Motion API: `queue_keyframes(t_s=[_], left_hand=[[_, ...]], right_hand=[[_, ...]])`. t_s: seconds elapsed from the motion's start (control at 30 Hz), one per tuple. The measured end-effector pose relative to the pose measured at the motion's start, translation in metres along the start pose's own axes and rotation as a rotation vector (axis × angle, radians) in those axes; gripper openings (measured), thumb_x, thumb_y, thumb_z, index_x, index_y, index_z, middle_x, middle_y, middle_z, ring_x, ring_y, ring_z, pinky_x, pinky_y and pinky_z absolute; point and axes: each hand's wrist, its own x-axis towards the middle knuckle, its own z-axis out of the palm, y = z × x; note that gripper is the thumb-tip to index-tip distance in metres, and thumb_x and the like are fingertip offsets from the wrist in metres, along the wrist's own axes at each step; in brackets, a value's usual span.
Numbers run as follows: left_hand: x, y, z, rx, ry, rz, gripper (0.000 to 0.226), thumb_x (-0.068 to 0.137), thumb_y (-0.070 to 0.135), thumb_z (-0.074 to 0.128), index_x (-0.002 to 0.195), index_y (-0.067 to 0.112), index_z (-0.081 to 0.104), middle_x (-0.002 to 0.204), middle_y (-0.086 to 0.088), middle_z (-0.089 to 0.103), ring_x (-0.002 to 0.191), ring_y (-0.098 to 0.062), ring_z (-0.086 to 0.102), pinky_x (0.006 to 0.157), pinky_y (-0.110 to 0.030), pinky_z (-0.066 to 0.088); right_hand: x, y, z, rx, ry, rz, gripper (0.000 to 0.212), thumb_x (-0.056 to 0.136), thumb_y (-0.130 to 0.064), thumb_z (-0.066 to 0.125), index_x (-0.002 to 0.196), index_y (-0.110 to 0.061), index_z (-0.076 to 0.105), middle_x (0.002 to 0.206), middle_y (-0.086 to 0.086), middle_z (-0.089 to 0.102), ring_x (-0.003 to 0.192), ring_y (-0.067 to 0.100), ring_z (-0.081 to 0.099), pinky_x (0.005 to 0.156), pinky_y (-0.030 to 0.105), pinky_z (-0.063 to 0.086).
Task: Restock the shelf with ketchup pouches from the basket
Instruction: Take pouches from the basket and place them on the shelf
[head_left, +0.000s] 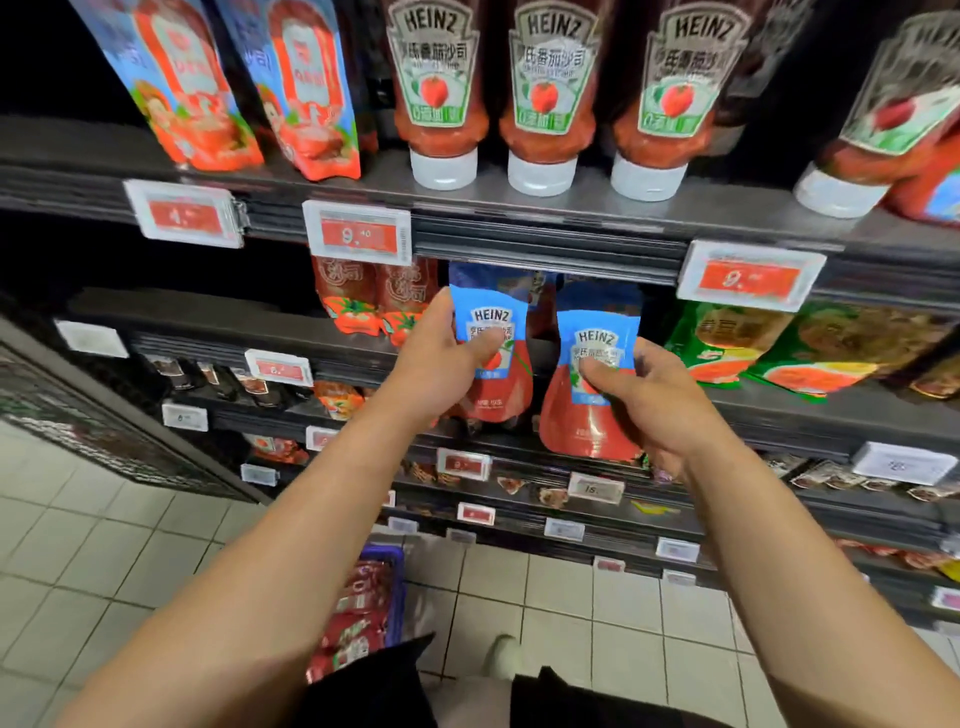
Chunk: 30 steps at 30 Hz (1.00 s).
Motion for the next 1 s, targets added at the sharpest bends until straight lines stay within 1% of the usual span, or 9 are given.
queue_keyframes(t_s=[0.13,0.2,0.27,0.33,0.43,0.53,0.63,0.83,1.0], left_hand=[[0.017,-0.004,-0.002,0.154,0.002,0.021,0.020,0.089,0.028,0.073,0.097,0.034,0.055,0.092,0.012,0.071,0.088,-0.008,0.071,0.075,-0.034,0.058],[0.024,-0.005,-0.001,0.182,0.014,-0.002,0.026,0.082,0.043,0.072,0.097,0.030,0.056,0.101,-0.003,0.072,0.095,-0.021,0.071,0.083,-0.048,0.058],[0.031,-0.007,0.002,0.226,0.025,-0.028,0.043,0.075,0.060,0.069,0.097,0.025,0.056,0.099,-0.013,0.071,0.090,-0.025,0.071,0.081,-0.055,0.057],[0.036,-0.009,0.006,0.270,0.012,-0.059,0.058,0.070,0.069,0.064,0.095,0.018,0.056,0.092,-0.022,0.068,0.083,-0.034,0.070,0.074,-0.057,0.058],[0.041,-0.014,0.013,0.219,-0.037,-0.100,0.061,0.077,0.059,0.068,0.108,0.008,0.056,0.103,-0.030,0.066,0.092,-0.045,0.068,0.080,-0.060,0.057],[0.037,-0.018,0.019,0.094,-0.034,-0.079,0.030,0.087,0.029,0.074,0.111,0.024,0.057,0.103,0.001,0.075,0.097,-0.015,0.073,0.085,-0.037,0.060],[0.035,-0.030,0.016,0.210,-0.072,-0.062,0.042,0.082,0.012,0.082,0.103,0.032,0.051,0.097,0.012,0.072,0.091,0.006,0.069,0.072,-0.010,0.053],[0.030,-0.041,0.010,0.504,-0.052,0.089,0.042,0.084,0.017,0.081,0.118,0.018,0.056,0.116,-0.003,0.064,0.107,-0.015,0.063,0.093,-0.032,0.055],[0.035,-0.043,0.018,0.559,0.057,0.077,0.044,0.085,0.021,0.080,0.122,0.015,0.057,0.114,-0.002,0.066,0.107,-0.017,0.063,0.089,-0.028,0.053]], right_hand=[[0.015,-0.005,-0.003,-0.277,0.186,-0.185,0.025,0.078,-0.015,0.084,0.100,-0.008,0.073,0.086,0.001,0.078,0.071,0.009,0.072,0.062,0.022,0.055],[0.023,-0.007,-0.004,-0.458,0.288,-0.245,0.017,0.077,-0.023,0.086,0.081,-0.014,0.072,0.067,-0.012,0.072,0.056,0.000,0.064,0.053,0.015,0.048],[0.031,-0.007,-0.003,-0.600,0.352,-0.269,0.038,0.078,-0.029,0.086,0.057,-0.022,0.055,0.040,-0.018,0.051,0.035,-0.002,0.046,0.039,0.008,0.031],[0.039,-0.005,0.001,-0.694,0.380,-0.291,0.049,0.077,-0.033,0.085,0.055,-0.027,0.042,0.033,-0.012,0.040,0.031,-0.001,0.041,0.035,0.011,0.027],[0.046,-0.003,0.007,-0.739,0.425,-0.336,0.028,0.079,-0.036,0.083,0.076,-0.020,0.060,0.054,-0.013,0.049,0.038,-0.004,0.044,0.042,0.008,0.031],[0.048,0.009,0.005,-0.688,0.371,-0.344,0.023,0.085,-0.033,0.079,0.099,-0.017,0.070,0.079,-0.009,0.066,0.064,-0.002,0.059,0.065,0.016,0.050],[0.044,0.027,-0.004,-0.756,0.345,-0.258,0.030,0.087,-0.039,0.074,0.098,-0.013,0.065,0.091,0.003,0.068,0.081,0.013,0.066,0.076,0.035,0.054],[0.041,0.042,-0.012,-0.818,0.373,-0.251,0.042,0.082,-0.033,0.080,0.113,-0.016,0.059,0.105,0.001,0.061,0.097,0.021,0.063,0.084,0.031,0.050],[0.047,0.039,-0.013,-0.800,0.436,-0.194,0.042,0.082,-0.034,0.081,0.111,-0.013,0.061,0.108,0.006,0.071,0.098,0.024,0.068,0.082,0.031,0.053]])
